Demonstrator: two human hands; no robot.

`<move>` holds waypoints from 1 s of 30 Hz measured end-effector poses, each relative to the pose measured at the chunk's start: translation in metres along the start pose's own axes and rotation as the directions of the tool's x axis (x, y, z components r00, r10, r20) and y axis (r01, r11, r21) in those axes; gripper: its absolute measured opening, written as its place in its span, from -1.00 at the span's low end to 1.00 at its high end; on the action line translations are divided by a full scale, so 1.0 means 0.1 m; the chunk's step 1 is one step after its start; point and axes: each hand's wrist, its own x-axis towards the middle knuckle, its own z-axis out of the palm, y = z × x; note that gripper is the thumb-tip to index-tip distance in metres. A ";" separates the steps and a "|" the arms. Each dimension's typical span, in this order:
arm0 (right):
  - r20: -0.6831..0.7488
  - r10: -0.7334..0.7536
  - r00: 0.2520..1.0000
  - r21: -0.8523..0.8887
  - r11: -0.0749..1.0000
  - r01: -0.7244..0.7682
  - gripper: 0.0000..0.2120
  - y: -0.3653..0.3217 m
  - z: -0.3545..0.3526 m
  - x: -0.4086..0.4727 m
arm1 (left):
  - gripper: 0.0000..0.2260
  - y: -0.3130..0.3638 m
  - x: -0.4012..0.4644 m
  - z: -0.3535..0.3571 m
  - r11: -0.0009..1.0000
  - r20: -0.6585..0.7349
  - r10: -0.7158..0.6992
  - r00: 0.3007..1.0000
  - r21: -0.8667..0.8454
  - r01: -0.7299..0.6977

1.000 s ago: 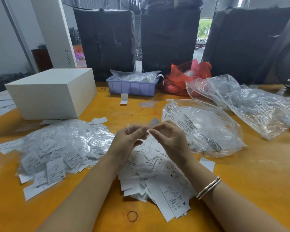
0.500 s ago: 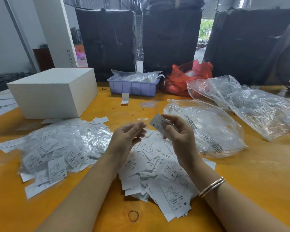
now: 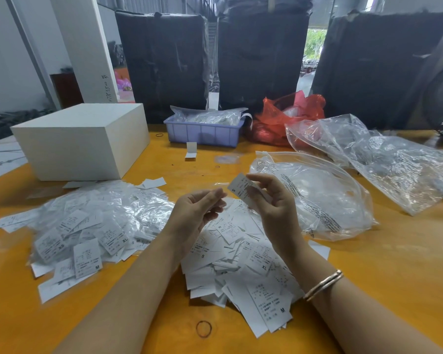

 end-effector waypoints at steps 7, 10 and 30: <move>0.109 -0.063 0.992 -0.107 0.991 0.075 -0.76 0.02 -0.01 -0.01 | -0.85 0.01 0.00 0.01 0.999 -0.003 -0.021 1.000 0.039 0.021; 0.115 -0.063 0.991 -0.121 0.990 0.077 -0.77 0.02 -0.04 -0.01 | -0.86 0.01 0.00 0.00 0.998 -0.004 -0.013 1.000 0.055 0.014; -0.068 0.079 0.995 0.123 0.990 -0.071 -0.69 -0.05 -0.02 0.01 | -0.77 0.01 0.00 -0.02 0.999 -0.045 0.004 0.999 0.037 -0.002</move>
